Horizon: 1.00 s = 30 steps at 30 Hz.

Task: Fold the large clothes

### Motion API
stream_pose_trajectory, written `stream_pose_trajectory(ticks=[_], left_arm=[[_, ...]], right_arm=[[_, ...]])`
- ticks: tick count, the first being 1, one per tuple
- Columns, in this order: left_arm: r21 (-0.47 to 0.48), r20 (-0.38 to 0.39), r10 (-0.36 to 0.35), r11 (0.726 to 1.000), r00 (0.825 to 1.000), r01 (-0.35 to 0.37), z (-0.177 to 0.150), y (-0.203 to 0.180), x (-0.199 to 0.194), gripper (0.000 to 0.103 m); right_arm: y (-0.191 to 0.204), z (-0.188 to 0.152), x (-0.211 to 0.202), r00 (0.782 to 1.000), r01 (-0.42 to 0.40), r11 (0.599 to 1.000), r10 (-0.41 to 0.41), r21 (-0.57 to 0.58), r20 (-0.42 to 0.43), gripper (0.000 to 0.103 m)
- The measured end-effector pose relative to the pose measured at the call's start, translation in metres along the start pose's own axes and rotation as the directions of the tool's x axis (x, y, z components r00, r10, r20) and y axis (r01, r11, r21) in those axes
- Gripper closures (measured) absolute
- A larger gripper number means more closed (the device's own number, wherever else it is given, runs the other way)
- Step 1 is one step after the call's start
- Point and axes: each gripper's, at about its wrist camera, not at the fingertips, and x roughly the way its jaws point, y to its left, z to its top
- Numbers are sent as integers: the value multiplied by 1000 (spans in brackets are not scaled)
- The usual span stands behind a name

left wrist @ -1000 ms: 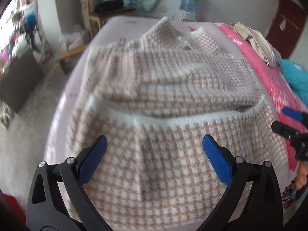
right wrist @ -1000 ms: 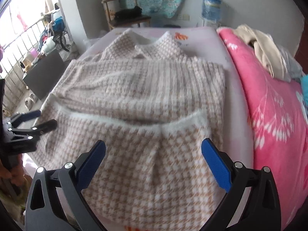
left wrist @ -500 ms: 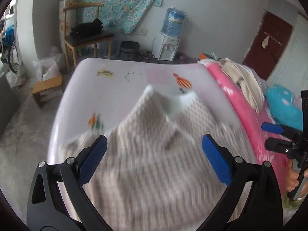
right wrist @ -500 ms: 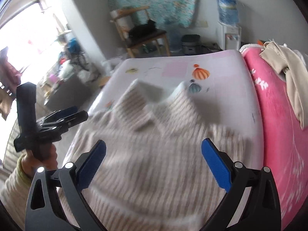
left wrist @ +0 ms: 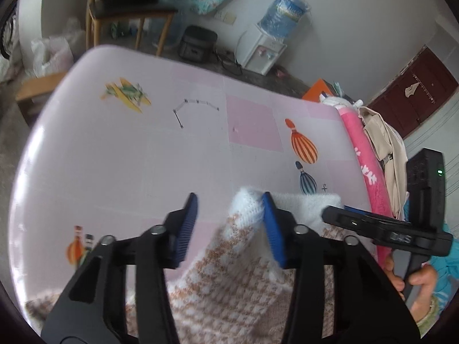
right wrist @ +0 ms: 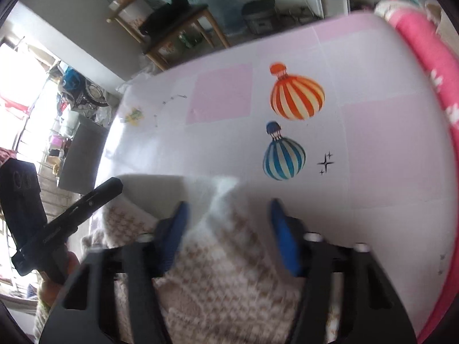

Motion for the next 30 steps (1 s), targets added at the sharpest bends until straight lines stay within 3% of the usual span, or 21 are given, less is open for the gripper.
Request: stream_pose_trajectory(ticks=[1,2,4,12,15,20,23,25,27,30], left_arm=[[-6,-7,-16,1000,1000,16,-1,2,1,77],[-10,-10,-30,1000,1000,30,-1,2,2,79],[14,6,-34,999,999,34,-4,-2,-4,90],[184,55,-74,981,996,63,-33,-34,-73,93],[253,54,-96,964,994,79,-59,-44,-101,93],[332,33,-119,938,992,102,-112,-47,-124,93],[375,32,-105,923,994,86,-132,-47,-126,93],[375,22,-105,923,994,89,-139,-45,-124,93],[385,21,-99,919,995,83,-146,-45,-122,93],[383,9,-94,920,996,83,-153,-42,-121,92]], right_arm=[[-2,-1,3,1000,-11,1000,11,9,-11,77],[-4,-1,4,1000,-20,1000,20,13,-10,83],[1,-8,-5,1000,-23,1000,23,-16,17,88],[46,-58,-63,991,61,968,-29,-243,133,89],[59,-91,-81,984,109,938,-55,-330,170,89],[57,-137,-102,985,127,890,-62,-438,160,81],[56,-144,-134,977,13,891,86,-455,197,72],[55,-131,-152,952,-107,906,212,-410,219,67],[57,-115,-149,946,-161,922,247,-353,212,67],[64,-95,-106,970,-193,939,227,-284,90,67]])
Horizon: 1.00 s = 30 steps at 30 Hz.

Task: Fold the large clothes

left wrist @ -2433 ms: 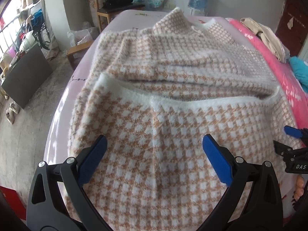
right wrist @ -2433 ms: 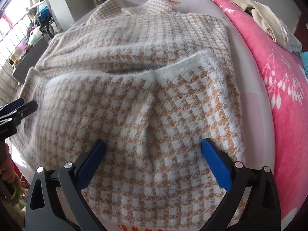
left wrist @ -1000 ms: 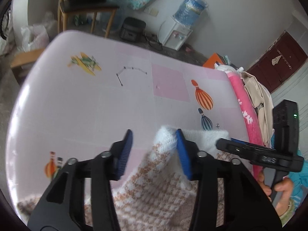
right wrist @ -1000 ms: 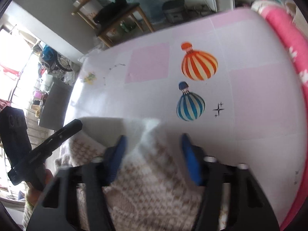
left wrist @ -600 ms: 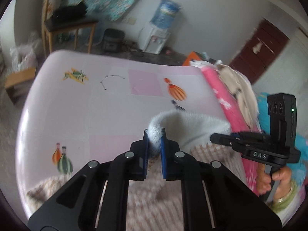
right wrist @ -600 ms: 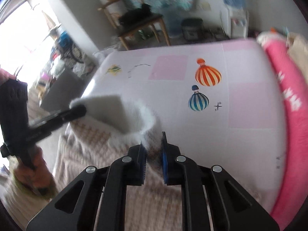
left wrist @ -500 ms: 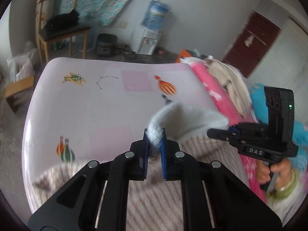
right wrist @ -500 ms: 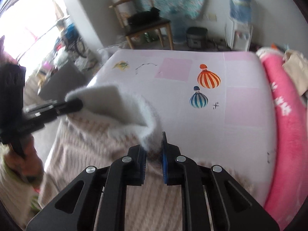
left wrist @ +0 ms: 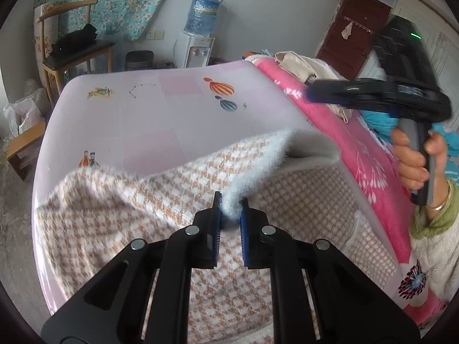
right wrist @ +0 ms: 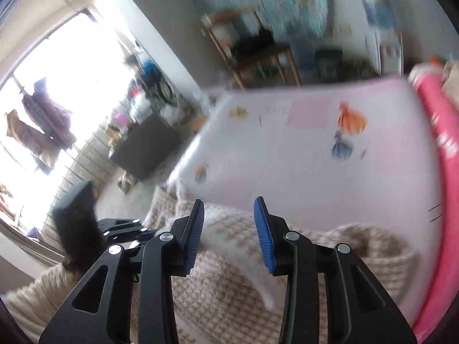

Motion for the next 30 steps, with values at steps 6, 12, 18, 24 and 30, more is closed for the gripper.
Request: stream_pose_trajectory(ticks=[6,12,18,24,30], left_arm=[[-24,-34,-35,999,999,34,-23,11,-22,86],[-30,22,-60,998,998,60,-18,16,-46,86],[-75,37,-7,997,999,10,21,21,-11,86],[-148,-109,126,979,986,-141,13,66,52,99],[-142,-75,88,985,993,-98,12,67,34,101]], right_arm=[[-7,-51,61,971,14,1000,-18,-17,-238,67],[-2,-65,44,968,37,996,-55,-76,-247,67],[2,-27,41,988,59,996,-68,-72,-135,67],[-23,-40,59,954,238,964,-255,-119,-157,80],[-60,-44,30,957,239,971,-239,-18,-167,93]])
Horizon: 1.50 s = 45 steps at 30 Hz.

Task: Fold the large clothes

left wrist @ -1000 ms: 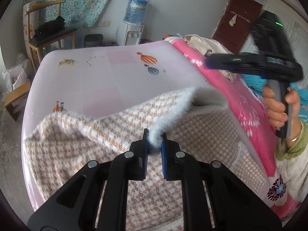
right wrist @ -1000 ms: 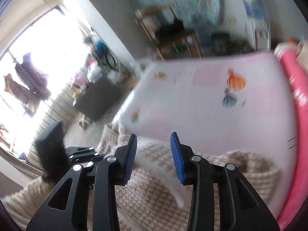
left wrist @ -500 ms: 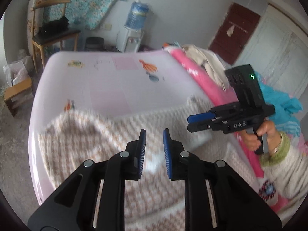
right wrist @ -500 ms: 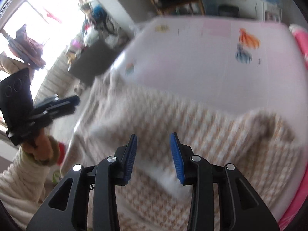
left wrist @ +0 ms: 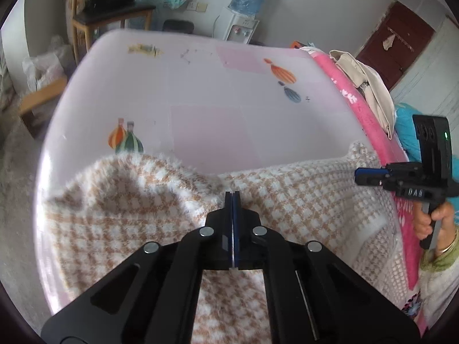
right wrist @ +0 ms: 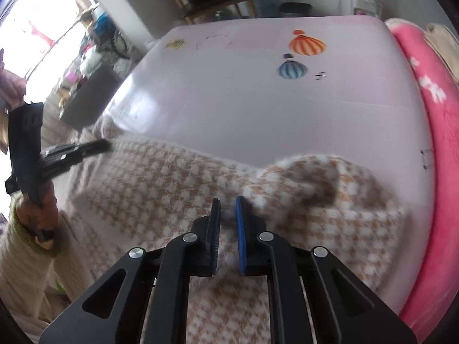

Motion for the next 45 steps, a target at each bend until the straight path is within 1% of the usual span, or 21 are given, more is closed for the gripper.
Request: stream_pose_trajectory(ticks=[1,3,5,7,8,9,10,12,16,20,23,25,26,27,29,34,37,40,42,44,45], left_arm=[[37,25,-14,999,1000,13,0,-10,-7,100],[102,47,-80,992,996,75,3,-29,-16,96],[162,16,-105,982,994,101,2,-57,-11,95],[205,-80,-52,976,995,67,-9,-76,12,94],[220,-125,-2,975,992,29,-18,-79,24,94],[229,-139,18,973,990,15,-27,-77,30,94],[233,-118,5,972,993,23,-33,-75,25,94],[214,-119,-11,976,993,36,-39,-68,17,94],[123,-108,-63,990,992,76,-48,-43,-7,94],[128,-8,-92,987,996,92,-33,-42,-32,92],[90,-20,-67,994,998,68,-22,-43,-19,89],[102,-44,9,995,999,-5,-21,-43,0,89],[110,-58,36,993,998,-30,-22,-41,8,89],[106,-65,48,994,997,-41,-25,-38,14,89],[91,-50,31,996,998,-26,-27,-35,14,89],[102,-30,39,994,999,-35,-31,-31,11,89],[112,-34,46,993,998,-42,-31,-33,7,90],[144,16,39,989,999,-40,-22,-43,-9,90],[162,43,13,987,999,-20,-11,-51,-17,89],[167,48,14,986,999,-21,-1,-60,-14,88],[169,44,13,985,999,-20,1,-64,-11,87]], right_arm=[[6,1,-6,1000,11,1000,-11,-13,18,92],[20,0,-11,998,-20,998,23,-63,51,91],[45,-1,-6,996,-67,989,74,-130,53,90],[64,-9,7,996,-86,979,91,-187,16,90],[68,-14,15,998,-67,974,67,-216,-6,90],[70,-21,22,999,-33,969,27,-245,-26,90],[67,-31,24,999,-22,965,15,-262,-30,90],[52,-44,14,999,-47,969,39,-242,-36,90],[11,-57,-16,990,-133,990,130,-53,-55,89],[-7,-49,-43,990,-137,990,136,29,48,67],[-7,-39,-26,995,-96,992,94,85,26,67],[-7,-35,-5,998,-67,993,68,102,-12,68],[-4,-34,0,999,-31,995,32,90,-16,76],[-2,-35,0,1000,1,998,-1,69,-10,77],[2,-35,-5,999,40,997,-41,58,8,86],[7,-29,5,990,140,990,-140,-6,16,88],[13,-27,-6,978,207,978,-207,-32,4,78],[32,-27,-32,960,276,959,-272,-62,73,75],[47,-23,-48,957,269,958,-254,-100,142,68],[58,-17,-50,958,243,963,-221,-114,181,55],[63,-14,-45,960,234,965,-209,-118,188,54]])
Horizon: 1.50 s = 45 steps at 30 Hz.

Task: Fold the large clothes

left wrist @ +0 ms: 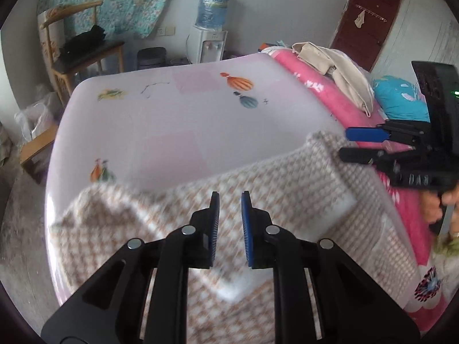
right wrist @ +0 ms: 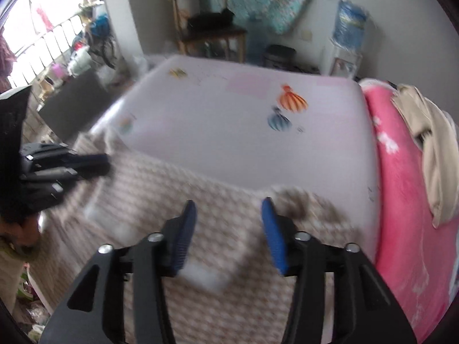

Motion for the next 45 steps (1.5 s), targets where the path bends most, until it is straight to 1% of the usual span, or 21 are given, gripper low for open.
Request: stream_pose_trajectory(ticks=[3,5,6,11,14,16,17,20,22,23,24,25,28,30,31,33,35,38,40,42,45], left_arm=[[8,-41,24,1000,999,-24,5,-8,24,83],[23,-102,89,996,991,-87,-5,-4,48,83],[18,-91,89,996,992,-87,-9,-3,53,82],[-14,-83,86,996,993,-87,-10,-3,36,83],[3,-61,39,999,997,-39,-15,-14,19,81],[14,-98,51,999,994,-49,-25,-19,23,73],[17,-133,63,998,989,-62,-32,-20,31,73],[34,-104,88,996,991,-85,-40,-24,25,73],[-2,-73,59,998,996,-59,-42,-23,10,71],[-13,-70,54,998,996,-55,-43,-22,7,68],[-27,-84,65,997,994,-68,-47,-20,10,58],[-39,-104,74,996,992,-78,-50,-18,16,56],[23,-95,134,991,986,-132,-55,-27,19,55],[-1,-91,151,988,984,-152,-54,-30,6,54],[-19,-79,149,988,986,-151,-55,-32,-7,50],[-30,-50,159,986,986,-161,-60,-36,-26,41],[-35,-14,185,982,983,-185,-74,-38,-53,36],[-86,25,184,980,983,-181,-102,-33,-89,29],[-126,44,176,977,983,-170,-125,-29,-109,27],[-144,95,128,983,987,-114,-153,-28,-131,23],[-157,141,145,980,979,-123,-181,-27,-149,21]], right_arm=[[9,2,28,999,-17,1000,17,3,-36,54],[9,-5,55,995,7,1000,-7,4,-101,54],[7,-11,65,991,12,1000,-11,2,-130,54],[7,-17,45,993,-19,999,22,30,-113,54],[14,-23,33,994,-63,998,65,26,-91,51],[25,-33,47,991,-33,999,30,-24,-130,47],[28,-37,54,991,-21,999,14,-47,-134,44],[39,-37,47,992,28,997,-37,-75,-120,44],[40,-38,33,995,-22,999,19,-28,-100,44],[40,-41,29,996,-22,999,20,-25,-89,44],[41,-44,31,996,3,1000,-5,-31,-91,43],[41,-49,38,994,17,999,-21,-34,-112,42],[46,-53,38,992,38,998,-43,-44,-116,40],[43,-54,22,994,13,1000,-10,23,-111,40],[43,-58,7,995,-32,997,38,71,-90,40],[46,-68,-16,997,-59,992,65,111,-52,33],[57,-84,-38,997,-75,992,77,104,-18,28],[77,-114,-57,992,-130,989,130,70,11,20],[91,-135,-64,988,-155,986,155,57,17,20],[102,-153,-69,986,-166,985,166,47,20,20],[112,-172,-65,990,-140,990,140,13,27,20]])
